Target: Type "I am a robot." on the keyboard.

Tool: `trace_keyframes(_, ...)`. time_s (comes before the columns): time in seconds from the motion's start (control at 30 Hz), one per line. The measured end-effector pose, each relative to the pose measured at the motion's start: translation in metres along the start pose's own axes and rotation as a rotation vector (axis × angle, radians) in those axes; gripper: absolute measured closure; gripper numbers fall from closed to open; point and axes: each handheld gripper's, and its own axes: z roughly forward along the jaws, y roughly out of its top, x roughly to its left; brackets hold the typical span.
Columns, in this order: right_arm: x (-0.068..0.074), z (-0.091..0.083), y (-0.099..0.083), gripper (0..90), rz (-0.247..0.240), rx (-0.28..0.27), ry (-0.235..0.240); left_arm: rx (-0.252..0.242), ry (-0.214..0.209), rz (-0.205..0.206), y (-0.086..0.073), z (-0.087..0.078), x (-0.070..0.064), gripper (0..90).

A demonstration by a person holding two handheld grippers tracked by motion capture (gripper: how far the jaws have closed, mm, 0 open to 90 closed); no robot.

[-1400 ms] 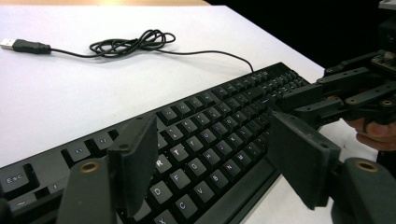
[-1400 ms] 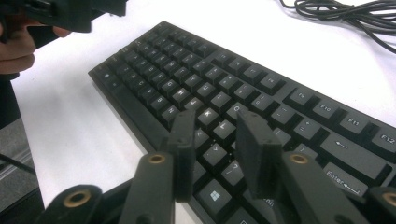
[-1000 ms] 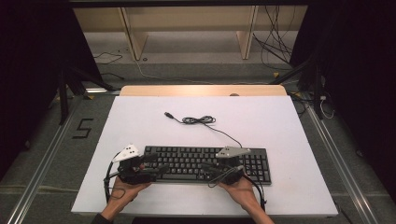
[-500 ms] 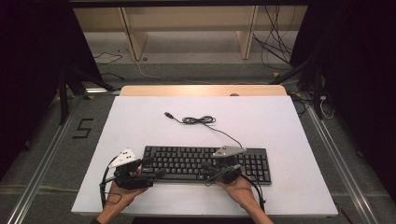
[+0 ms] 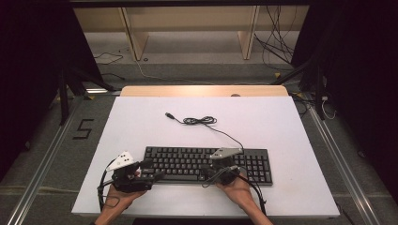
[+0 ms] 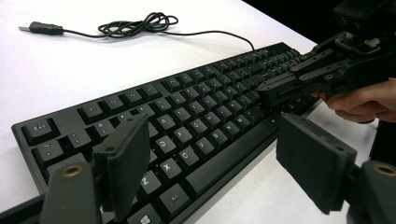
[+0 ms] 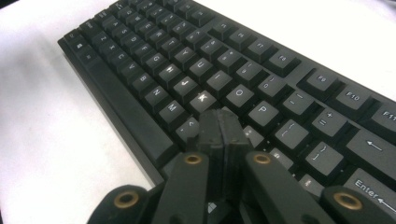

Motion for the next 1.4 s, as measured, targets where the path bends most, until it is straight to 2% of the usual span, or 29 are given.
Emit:
trace_keyframes(0.5, 0.002, 0.005, -0.003, 90.0, -0.014, 0.018, -0.016, 0.008, -0.001, -0.002, -0.001, 0.0, 0.001, 25.3)
trace_keyframes(0.7, 0.001, 0.003, -0.003, 90.0, 0.007, 0.011, -0.007, 0.01, 0.003, 0.0, -0.001, 0.001, 0.001, 25.3)
trace_keyframes(0.97, -0.007, -0.013, 0.0, 82.9, 0.044, -0.052, 0.016, 0.014, 0.004, 0.001, -0.002, 0.001, 0.002, 25.3)
trace_keyframes(1.4, -0.018, -0.044, -0.006, 61.5, 0.063, -0.121, 0.037, 0.016, 0.005, 0.003, -0.001, 0.0, 0.002, 25.1)
